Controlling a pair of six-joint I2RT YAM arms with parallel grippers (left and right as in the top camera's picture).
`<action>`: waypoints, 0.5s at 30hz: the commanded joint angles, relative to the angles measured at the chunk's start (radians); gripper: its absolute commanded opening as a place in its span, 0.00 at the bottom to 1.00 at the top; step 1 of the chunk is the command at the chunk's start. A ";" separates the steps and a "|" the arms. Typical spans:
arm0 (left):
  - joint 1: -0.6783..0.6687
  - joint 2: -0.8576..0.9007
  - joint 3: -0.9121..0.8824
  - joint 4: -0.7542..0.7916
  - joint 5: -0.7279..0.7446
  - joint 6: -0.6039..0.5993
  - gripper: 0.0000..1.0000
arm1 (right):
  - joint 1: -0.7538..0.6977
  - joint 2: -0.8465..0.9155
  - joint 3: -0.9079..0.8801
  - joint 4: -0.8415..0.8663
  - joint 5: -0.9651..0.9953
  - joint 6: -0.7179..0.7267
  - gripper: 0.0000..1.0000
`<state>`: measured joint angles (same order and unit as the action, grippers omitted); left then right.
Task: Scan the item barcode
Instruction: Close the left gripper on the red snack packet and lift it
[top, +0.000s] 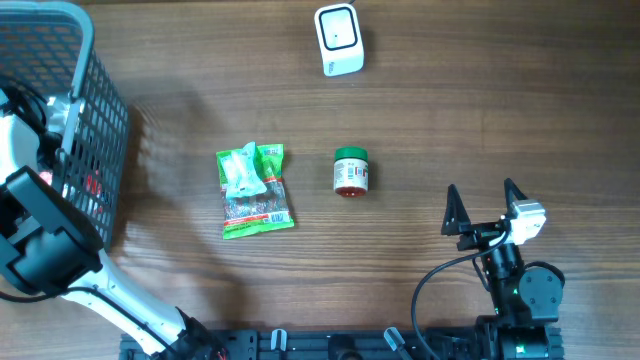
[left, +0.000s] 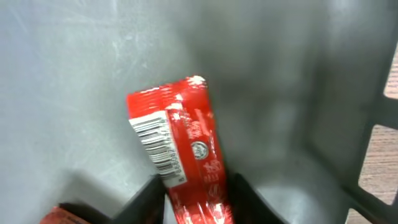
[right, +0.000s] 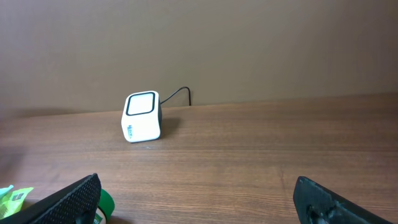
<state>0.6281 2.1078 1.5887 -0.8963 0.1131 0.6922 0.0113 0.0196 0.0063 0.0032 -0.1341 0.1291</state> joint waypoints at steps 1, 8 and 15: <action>-0.006 0.011 0.003 0.015 0.005 -0.056 0.13 | -0.003 -0.006 -0.001 0.004 0.005 -0.010 1.00; -0.006 -0.004 0.068 0.031 0.009 -0.192 0.04 | -0.003 -0.006 -0.001 0.004 0.005 -0.010 1.00; 0.010 -0.116 0.213 -0.030 -0.076 -0.563 0.04 | -0.003 -0.006 -0.001 0.004 0.005 -0.010 0.99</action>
<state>0.6281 2.0808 1.7668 -0.8890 0.1085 0.3325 0.0113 0.0196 0.0059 0.0032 -0.1341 0.1291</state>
